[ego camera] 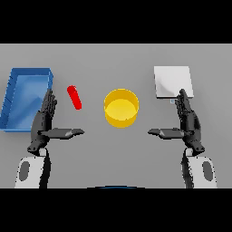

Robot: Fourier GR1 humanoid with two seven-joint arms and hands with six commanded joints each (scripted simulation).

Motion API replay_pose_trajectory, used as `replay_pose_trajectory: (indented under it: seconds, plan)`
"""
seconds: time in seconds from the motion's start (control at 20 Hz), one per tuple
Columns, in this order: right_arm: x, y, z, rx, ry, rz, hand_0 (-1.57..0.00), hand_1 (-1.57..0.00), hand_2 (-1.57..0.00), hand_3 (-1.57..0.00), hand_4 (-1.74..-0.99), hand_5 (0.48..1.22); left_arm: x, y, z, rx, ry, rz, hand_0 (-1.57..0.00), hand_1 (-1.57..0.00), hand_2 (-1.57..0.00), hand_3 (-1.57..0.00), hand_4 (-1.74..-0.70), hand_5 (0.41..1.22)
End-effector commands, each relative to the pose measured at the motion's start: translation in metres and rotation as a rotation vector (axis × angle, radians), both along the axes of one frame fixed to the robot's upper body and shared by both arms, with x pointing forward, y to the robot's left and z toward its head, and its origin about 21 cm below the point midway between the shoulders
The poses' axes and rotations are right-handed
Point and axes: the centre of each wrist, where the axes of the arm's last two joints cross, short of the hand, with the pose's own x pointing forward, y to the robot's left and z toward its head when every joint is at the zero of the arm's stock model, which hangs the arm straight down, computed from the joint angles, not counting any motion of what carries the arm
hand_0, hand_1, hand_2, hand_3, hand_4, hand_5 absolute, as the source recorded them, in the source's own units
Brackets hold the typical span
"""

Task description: Pick up the red beaker and tilt it to pour out 1 green nut into yellow bowl. Pick up the yellow bowl and place it on the metallic measuring scale.

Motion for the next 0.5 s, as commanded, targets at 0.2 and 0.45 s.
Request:
replay_pose_trajectory:
  seconds: [0.2, 0.45]
  plan:
    - [0.000, 0.008, 0.000, 0.002, -0.001, 0.003, 0.00, 0.00, 0.00, 0.00, -1.245, 0.681, -0.003, 0.002, 0.000, 0.000, -0.003, 0.000, 0.00, 0.00, 0.00, 0.00, -1.20, 0.652]
    - [-0.024, 0.014, 0.007, -0.300, -0.140, 0.039, 0.00, 0.00, 0.00, 0.00, -1.235, 0.679, -0.026, 0.003, 0.014, 0.160, -0.033, -0.065, 0.00, 0.00, 0.00, 0.00, -1.22, 0.654]
